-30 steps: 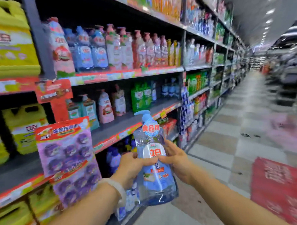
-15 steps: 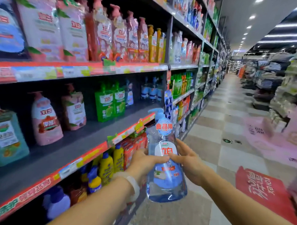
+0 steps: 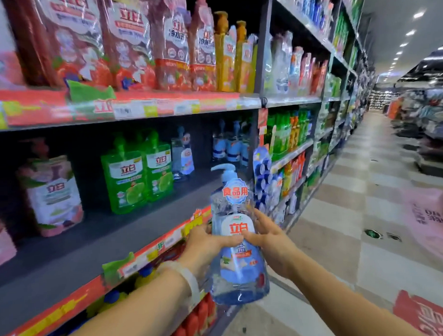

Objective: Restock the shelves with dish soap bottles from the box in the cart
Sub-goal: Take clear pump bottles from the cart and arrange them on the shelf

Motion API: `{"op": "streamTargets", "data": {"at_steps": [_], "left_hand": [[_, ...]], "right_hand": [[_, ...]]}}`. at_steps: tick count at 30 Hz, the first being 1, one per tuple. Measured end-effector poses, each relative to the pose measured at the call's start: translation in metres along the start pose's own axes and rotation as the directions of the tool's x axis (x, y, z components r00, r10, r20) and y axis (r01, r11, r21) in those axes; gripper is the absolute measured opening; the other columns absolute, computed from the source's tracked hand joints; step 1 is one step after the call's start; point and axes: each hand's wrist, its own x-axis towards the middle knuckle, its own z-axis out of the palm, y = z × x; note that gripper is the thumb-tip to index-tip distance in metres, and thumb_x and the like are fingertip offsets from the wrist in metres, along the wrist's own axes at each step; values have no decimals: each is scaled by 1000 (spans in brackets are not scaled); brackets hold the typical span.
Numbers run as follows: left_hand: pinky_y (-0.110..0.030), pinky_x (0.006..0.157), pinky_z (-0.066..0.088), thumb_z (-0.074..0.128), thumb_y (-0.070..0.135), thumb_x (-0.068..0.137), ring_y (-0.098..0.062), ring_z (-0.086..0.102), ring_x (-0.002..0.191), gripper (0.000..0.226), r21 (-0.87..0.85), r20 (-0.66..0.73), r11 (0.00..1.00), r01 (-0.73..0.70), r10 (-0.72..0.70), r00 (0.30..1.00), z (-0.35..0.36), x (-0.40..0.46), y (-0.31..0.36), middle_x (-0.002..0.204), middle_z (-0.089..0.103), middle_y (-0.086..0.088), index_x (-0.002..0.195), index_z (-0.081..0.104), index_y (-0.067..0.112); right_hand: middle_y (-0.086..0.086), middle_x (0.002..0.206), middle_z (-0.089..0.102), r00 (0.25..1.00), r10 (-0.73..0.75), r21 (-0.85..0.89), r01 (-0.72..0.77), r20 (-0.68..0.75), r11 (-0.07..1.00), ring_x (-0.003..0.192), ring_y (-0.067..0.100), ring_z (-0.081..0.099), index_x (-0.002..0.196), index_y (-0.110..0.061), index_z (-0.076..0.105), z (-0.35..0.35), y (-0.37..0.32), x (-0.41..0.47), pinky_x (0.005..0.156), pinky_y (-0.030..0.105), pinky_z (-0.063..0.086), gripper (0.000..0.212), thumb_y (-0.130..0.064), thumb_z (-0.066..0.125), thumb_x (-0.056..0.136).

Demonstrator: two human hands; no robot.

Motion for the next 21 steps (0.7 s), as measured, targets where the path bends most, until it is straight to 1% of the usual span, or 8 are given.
{"op": "streamTargets", "data": {"at_steps": [2, 4, 6, 10, 13, 16, 19, 21], "left_hand": [[-31, 61, 57, 77, -10, 65, -20, 70, 63, 27, 1, -39, 1000, -6, 6, 999, 11, 37, 4, 67, 73, -2, 78, 68, 11], [-42, 75, 58, 78, -9, 64, -30, 70, 75, 25, 7, -89, 1000, -4, 4, 996, 21, 71, 12, 79, 74, -11, 79, 68, 8], [-48, 81, 57, 80, -8, 63, -36, 70, 84, 22, -2, -150, 1000, 0, 0, 989, 27, 108, 19, 87, 73, -20, 77, 68, 5], [-47, 78, 58, 82, -6, 61, -35, 71, 82, 27, 2, -263, 1000, 21, -20, 965, 28, 168, 27, 86, 73, -18, 78, 65, 5], [-41, 72, 59, 83, -4, 61, -31, 71, 75, 28, 24, -308, 1000, 16, -8, 951, 24, 214, 30, 83, 73, -15, 80, 64, 5], [-43, 73, 59, 85, -1, 60, -30, 72, 75, 34, 43, -325, 999, -11, 24, 945, 19, 270, 37, 84, 74, -15, 87, 65, 4], [-32, 64, 59, 82, -1, 64, -22, 70, 72, 30, 61, -302, 996, -59, 75, 950, 14, 324, 45, 83, 73, -9, 87, 65, 7], [-31, 65, 58, 80, -2, 67, -23, 71, 76, 31, 55, -276, 997, -57, 70, 959, 10, 360, 50, 88, 73, -11, 94, 67, 5]], "right_hand": [[12, 122, 64, 999, 21, -26, -20, 31, 999, 102, 29, 66, 135, -19, 45, -20, -5, 42, 82, 42, 57, 55, 8, 54, 87], [16, 121, 64, 997, 27, -37, -25, 78, 999, 103, 33, 65, 134, -19, 46, -37, -11, 84, 88, 47, 54, 54, 7, 54, 88], [17, 121, 64, 989, 36, -42, -30, 140, 999, 105, 35, 64, 133, -20, 48, -50, -18, 124, 88, 47, 54, 52, 5, 54, 88], [7, 116, 68, 969, 50, -59, -37, 242, 998, 105, 28, 66, 127, -22, 53, -64, -21, 191, 86, 41, 56, 46, 4, 54, 89], [-4, 105, 70, 966, 58, -48, -47, 252, 998, 91, 13, 70, 119, -28, 54, -72, -21, 240, 73, 29, 58, 45, 6, 54, 89], [5, 119, 66, 961, 28, -71, -8, 277, 997, 103, 21, 67, 132, -20, 48, -79, -22, 300, 77, 33, 58, 51, 6, 55, 88], [8, 127, 60, 973, 17, -58, -4, 231, 998, 107, 24, 64, 138, -20, 41, -87, -23, 356, 77, 34, 57, 58, 4, 58, 87], [11, 129, 59, 969, 21, -66, -5, 245, 998, 112, 29, 62, 139, -21, 40, -94, -26, 395, 86, 44, 55, 63, 3, 61, 86]]}}
